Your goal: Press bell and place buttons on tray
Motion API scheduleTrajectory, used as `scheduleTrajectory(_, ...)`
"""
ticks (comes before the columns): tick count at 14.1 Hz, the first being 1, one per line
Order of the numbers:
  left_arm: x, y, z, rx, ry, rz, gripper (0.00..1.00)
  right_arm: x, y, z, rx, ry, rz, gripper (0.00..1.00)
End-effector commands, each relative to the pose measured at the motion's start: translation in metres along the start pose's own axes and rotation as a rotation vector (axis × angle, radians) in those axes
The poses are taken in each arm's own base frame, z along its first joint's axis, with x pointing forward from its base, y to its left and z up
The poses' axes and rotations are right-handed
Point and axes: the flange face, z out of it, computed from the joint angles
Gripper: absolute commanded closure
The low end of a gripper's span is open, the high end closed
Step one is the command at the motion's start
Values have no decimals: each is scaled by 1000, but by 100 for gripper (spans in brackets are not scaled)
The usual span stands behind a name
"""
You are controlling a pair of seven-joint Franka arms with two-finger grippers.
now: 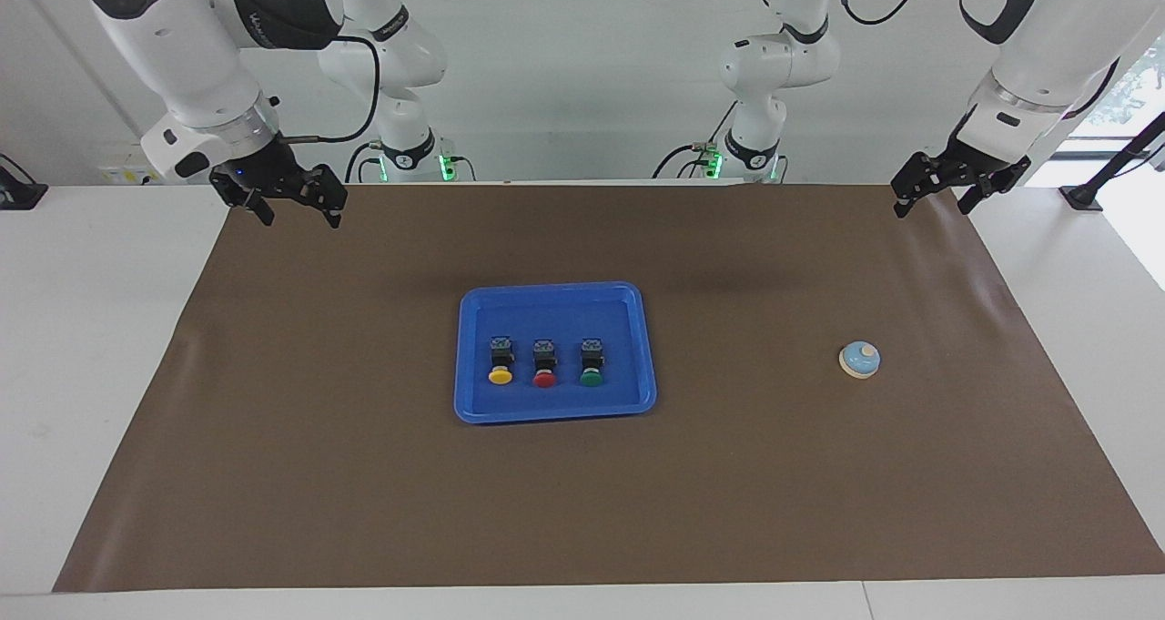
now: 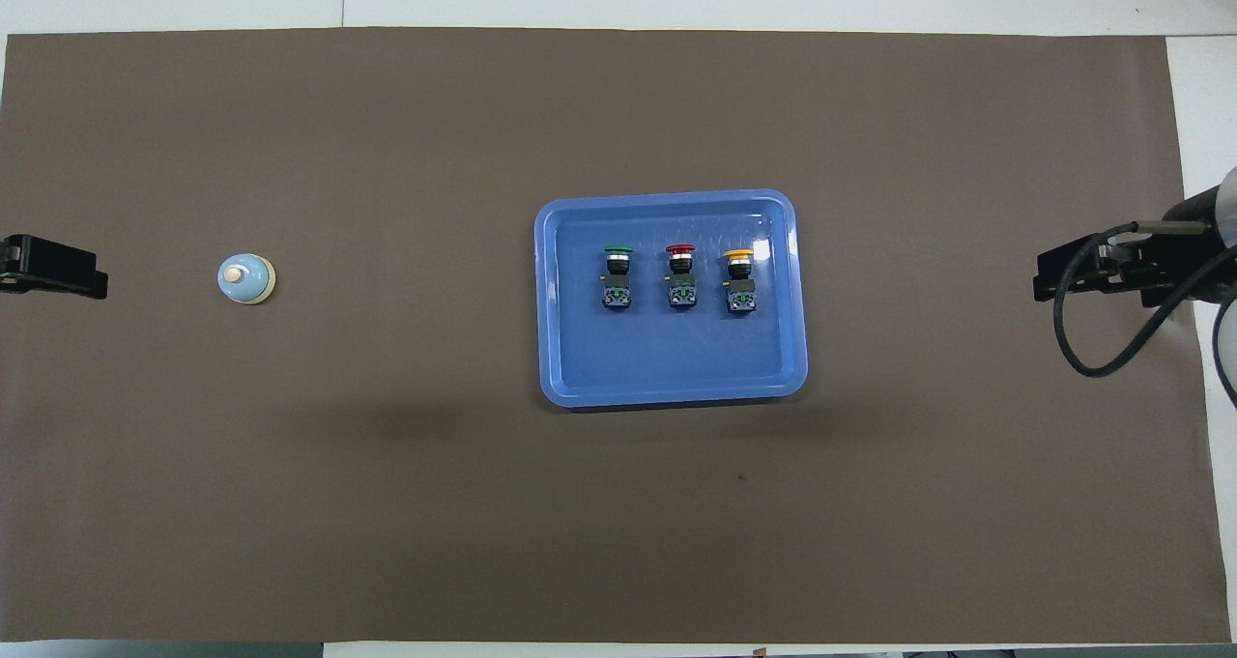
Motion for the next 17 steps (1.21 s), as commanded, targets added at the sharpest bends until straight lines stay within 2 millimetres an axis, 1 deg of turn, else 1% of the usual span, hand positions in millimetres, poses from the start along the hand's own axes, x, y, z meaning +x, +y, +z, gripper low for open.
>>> scheduleTrajectory(1, -2, 6, 3, 3, -18, 21, 0, -7, 4, -2, -8, -4, 9, 0)
scheduleTrajectory(2, 1, 11, 5, -3, -12, 30, 0, -7, 4, -3, -8, -2, 9, 0)
scheduleTrajectory(4, 1, 6, 2, -18, 0, 16, 0, -7, 4, -3, -8, -2, 9, 0)
scheduleTrajectory(8, -1, 7, 2, -15, -5, 19, 0, -7, 4, -2, -8, -4, 9, 0)
scheduleTrajectory(11, 1, 20, 1, -14, 10, 42, 0, -7, 3, -3, -8, -2, 8, 0)
scheduleTrajectory(17, 1, 20, 0, -14, 13, 41, 0, -7, 4, -2, -8, -4, 9, 0)
